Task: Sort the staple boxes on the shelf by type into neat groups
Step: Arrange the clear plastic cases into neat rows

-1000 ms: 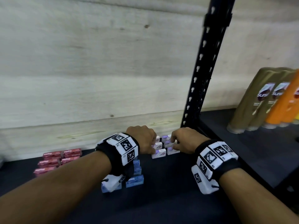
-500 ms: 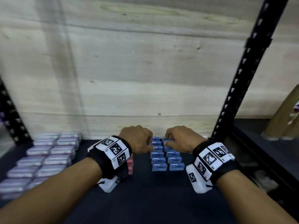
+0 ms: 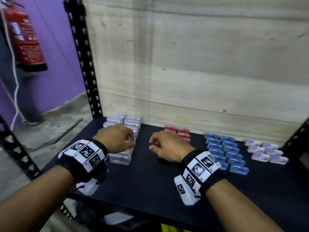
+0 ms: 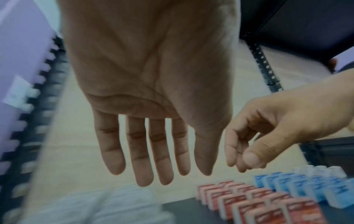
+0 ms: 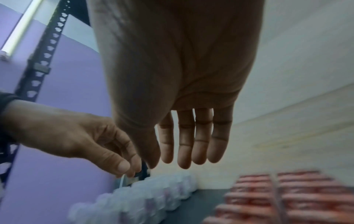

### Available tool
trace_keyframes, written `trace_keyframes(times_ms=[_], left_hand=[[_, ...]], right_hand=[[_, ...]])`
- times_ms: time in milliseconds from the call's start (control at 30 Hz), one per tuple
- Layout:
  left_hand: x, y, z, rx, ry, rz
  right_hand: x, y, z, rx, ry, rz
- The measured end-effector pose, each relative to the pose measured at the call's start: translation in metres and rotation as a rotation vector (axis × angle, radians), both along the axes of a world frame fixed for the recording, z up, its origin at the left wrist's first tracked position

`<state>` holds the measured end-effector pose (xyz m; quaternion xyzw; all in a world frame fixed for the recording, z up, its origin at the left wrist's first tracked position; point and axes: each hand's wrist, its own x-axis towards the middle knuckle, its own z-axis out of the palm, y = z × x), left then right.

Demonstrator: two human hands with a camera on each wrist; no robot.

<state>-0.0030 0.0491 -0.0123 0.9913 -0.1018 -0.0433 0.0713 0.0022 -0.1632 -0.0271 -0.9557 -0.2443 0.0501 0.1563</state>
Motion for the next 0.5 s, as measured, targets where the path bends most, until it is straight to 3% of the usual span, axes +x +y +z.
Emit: trace_keyframes(times_ms=[233, 500], left_hand=[[-0.022, 0.071, -0.025, -0.009, -0.005, 0.126], [-0.024, 0.088, -0.037, -0.082, -0.025, 0.099]], right_hand=[[-0.005, 0.069, -0.014, -0.023, 0.028, 0.151], [-0.001, 0.088, -0.022, -0.064, 0.014, 0.147]])
